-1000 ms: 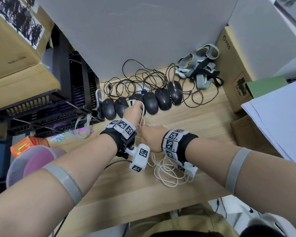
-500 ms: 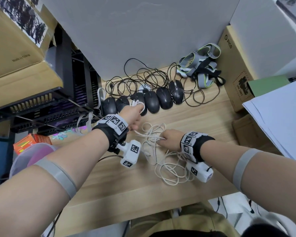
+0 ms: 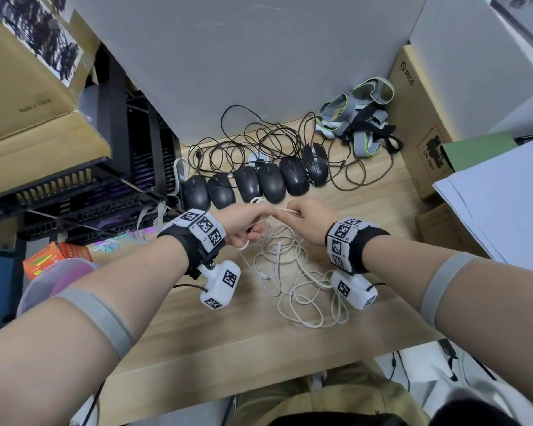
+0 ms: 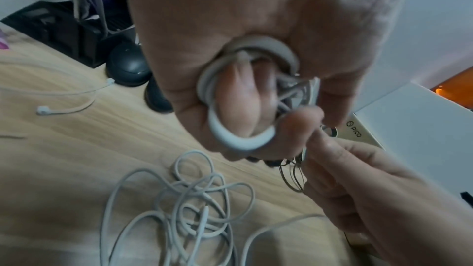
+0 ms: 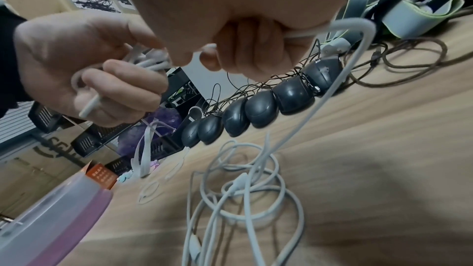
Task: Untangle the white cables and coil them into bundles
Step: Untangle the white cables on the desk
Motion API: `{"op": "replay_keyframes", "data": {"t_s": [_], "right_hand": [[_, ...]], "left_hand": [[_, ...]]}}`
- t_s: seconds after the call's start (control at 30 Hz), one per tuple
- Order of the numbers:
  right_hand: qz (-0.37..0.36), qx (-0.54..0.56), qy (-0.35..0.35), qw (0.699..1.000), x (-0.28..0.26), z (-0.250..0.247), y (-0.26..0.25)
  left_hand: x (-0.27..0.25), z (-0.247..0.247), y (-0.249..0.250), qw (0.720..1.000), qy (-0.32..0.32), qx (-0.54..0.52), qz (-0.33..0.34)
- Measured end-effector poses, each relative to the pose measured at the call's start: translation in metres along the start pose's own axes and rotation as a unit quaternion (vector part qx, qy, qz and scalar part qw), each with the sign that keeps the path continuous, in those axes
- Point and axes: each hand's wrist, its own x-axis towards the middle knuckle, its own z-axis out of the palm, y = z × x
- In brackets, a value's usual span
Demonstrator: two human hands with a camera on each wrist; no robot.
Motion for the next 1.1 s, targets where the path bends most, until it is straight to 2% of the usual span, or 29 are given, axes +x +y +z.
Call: {"op": "replay_keyframes", "data": {"t_s": [0.07, 0.1, 0.17, 0.3, 0.47, 0.63, 0.7, 0.83, 0.9, 0.97, 1.03, 1.1], "right_hand": [[0.02, 0.003, 0.014, 1.0, 0.0, 0.002, 0.0], [0.032, 0.009, 0.02, 0.999, 0.001, 0.002, 0.002], [0.048, 0.008, 0.031, 0.998, 0.004, 0.003, 0.007], [0.041, -0.029, 0.011, 0.999, 0.001, 0.009, 0.013], [0.037, -0.071, -0.066, 0.995, -0.01, 0.028, 0.007], [-0.027, -0.138, -0.139, 0.98, -0.015, 0.043, -0.018], [-0.054, -0.154, -0.163, 0.973, -0.016, 0.043, -0.026], [-0.084, -0.126, -0.171, 0.974, -0.021, 0.041, -0.025], [-0.104, -0.124, -0.162, 0.973, -0.023, 0.039, -0.021], [-0.11, -0.118, -0.142, 0.977, -0.023, 0.033, -0.017], [-0.098, -0.11, -0.108, 0.983, -0.021, 0.025, -0.009], [-0.072, -0.088, -0.085, 0.99, -0.018, 0.014, -0.003]], "left_hand": [[0.0, 0.004, 0.001, 0.997, 0.017, 0.076, 0.004], [0.003, 0.005, -0.001, 0.994, 0.051, 0.099, 0.005], [0.011, 0.004, -0.005, 0.989, 0.125, 0.08, 0.011], [0.016, 0.005, -0.008, 0.979, 0.194, 0.001, 0.064], [0.017, 0.01, 0.002, 0.971, 0.16, -0.136, 0.118], [0.012, 0.025, 0.016, 0.947, 0.117, -0.278, 0.107], [0.011, 0.029, 0.019, 0.939, 0.137, -0.299, 0.099], [0.016, 0.024, 0.018, 0.961, 0.19, -0.178, 0.093], [0.019, 0.018, 0.015, 0.971, 0.208, -0.071, 0.091], [0.02, 0.014, 0.008, 0.97, 0.219, 0.042, 0.093], [0.015, 0.013, 0.002, 0.969, 0.198, 0.11, 0.099], [0.009, 0.011, -0.005, 0.971, 0.149, 0.161, 0.092]]}}
